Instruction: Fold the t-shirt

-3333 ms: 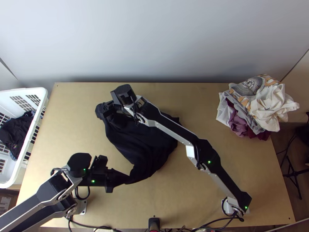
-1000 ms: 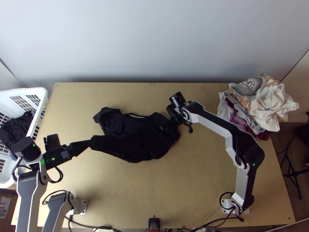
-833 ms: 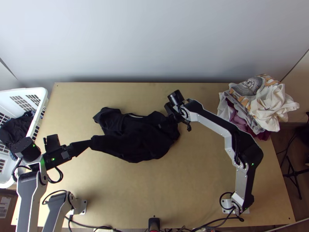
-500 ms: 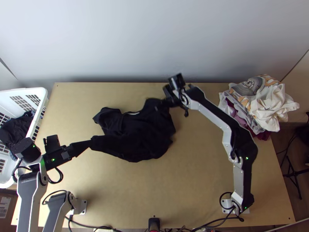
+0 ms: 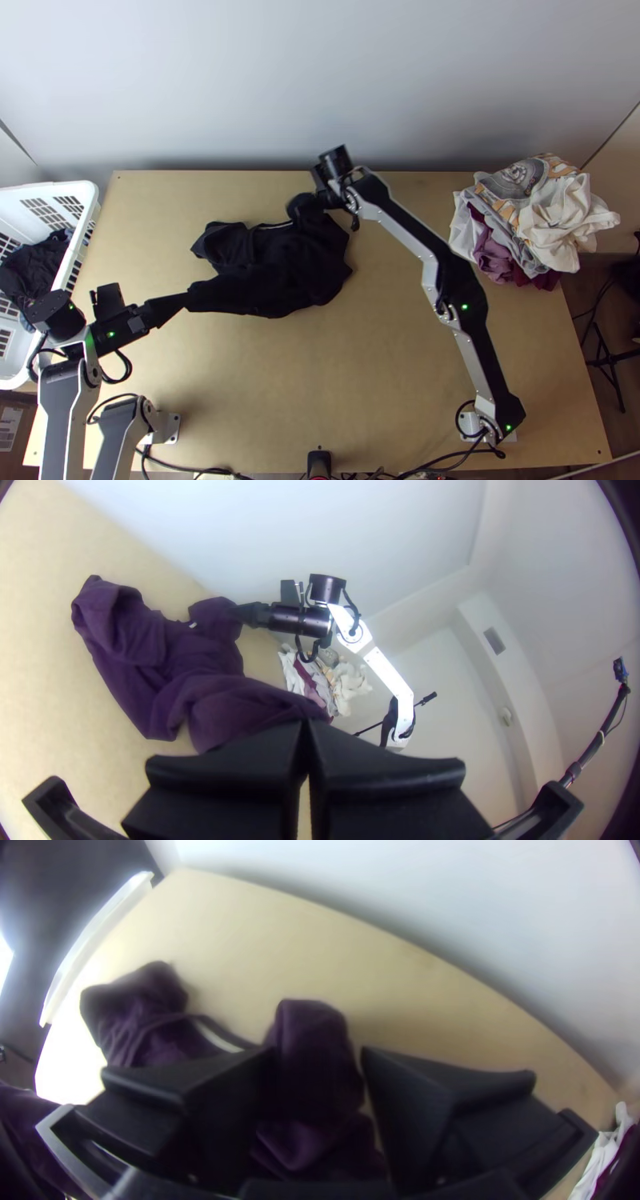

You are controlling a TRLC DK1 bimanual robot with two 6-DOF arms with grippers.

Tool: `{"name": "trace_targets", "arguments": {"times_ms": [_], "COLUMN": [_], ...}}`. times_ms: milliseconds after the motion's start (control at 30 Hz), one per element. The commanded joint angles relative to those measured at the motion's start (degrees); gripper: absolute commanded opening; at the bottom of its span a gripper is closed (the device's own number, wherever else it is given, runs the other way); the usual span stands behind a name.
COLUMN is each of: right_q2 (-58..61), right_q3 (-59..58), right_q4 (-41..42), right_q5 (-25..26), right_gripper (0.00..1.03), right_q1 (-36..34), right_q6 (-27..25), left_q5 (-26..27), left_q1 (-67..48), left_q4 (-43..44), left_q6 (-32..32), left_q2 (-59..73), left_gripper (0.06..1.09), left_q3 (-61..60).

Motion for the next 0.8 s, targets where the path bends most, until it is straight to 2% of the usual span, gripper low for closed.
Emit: {"name": "trace_targets", "arguments": {"times_ms": [0,67,267,500,767], "right_q2": [2.52,-0.91,-13.92,-22.71,-23.94], "right_q3": [-1.20,-6.48,-25.20,-35.30,-43.57], "right_q4": [-6.99,-7.16,1.80,3.38,3.29], "right_q5": [1.02,1.19,1.19,1.19,1.19], "right_gripper": [1.00,1.00,0.99,0.99,0.99], "right_q1": [1.73,0.94,-5.56,-12.59,-10.57], "right_q6": [0.05,0.05,0.40,3.22,4.10], "left_q5": [-0.02,-0.02,-0.02,-0.02,-0.64], "left_q1": [0.25,0.25,0.25,0.25,0.25], "left_q4": [0.00,0.00,0.09,0.09,0.62], "left_q6": [0.03,0.03,0.03,0.03,-0.06], "left_q2": [-0.36,-0.53,-0.53,-0.62,-0.45], "left_gripper": [0.10,0.10,0.10,0.10,0.10], "left_q3": [-0.50,-0.59,-0.41,-0.85,-0.76]}}
